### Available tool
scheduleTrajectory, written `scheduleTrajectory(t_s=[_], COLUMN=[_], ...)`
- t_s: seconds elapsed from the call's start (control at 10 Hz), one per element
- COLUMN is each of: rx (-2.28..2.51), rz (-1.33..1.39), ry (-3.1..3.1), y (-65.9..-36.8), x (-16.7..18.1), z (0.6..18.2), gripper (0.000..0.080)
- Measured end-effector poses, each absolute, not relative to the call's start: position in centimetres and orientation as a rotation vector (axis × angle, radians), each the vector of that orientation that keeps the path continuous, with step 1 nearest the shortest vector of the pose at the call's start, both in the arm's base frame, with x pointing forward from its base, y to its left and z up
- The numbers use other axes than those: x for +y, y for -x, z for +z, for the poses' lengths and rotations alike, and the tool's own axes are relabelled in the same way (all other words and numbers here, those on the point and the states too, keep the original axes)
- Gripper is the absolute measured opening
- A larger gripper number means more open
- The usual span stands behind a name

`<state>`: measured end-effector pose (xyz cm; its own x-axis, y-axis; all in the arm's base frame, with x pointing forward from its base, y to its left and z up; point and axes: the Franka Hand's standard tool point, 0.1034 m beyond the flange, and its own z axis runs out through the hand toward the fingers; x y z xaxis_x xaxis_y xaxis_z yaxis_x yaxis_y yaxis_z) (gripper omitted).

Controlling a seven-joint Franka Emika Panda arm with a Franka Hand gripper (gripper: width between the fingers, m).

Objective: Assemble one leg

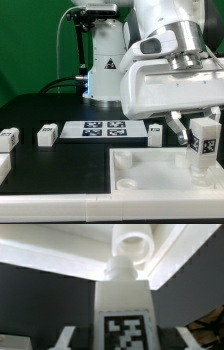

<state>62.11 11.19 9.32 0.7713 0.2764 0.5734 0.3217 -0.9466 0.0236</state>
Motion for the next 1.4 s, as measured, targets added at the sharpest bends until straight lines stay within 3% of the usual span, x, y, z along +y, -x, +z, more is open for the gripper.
scheduleTrajectory(t_s=[1.4], rx=[-0.499], rz=[-0.886], ry=[2.883], y=[-61.2], x=[11.8], z=[6.8], gripper=[0.029])
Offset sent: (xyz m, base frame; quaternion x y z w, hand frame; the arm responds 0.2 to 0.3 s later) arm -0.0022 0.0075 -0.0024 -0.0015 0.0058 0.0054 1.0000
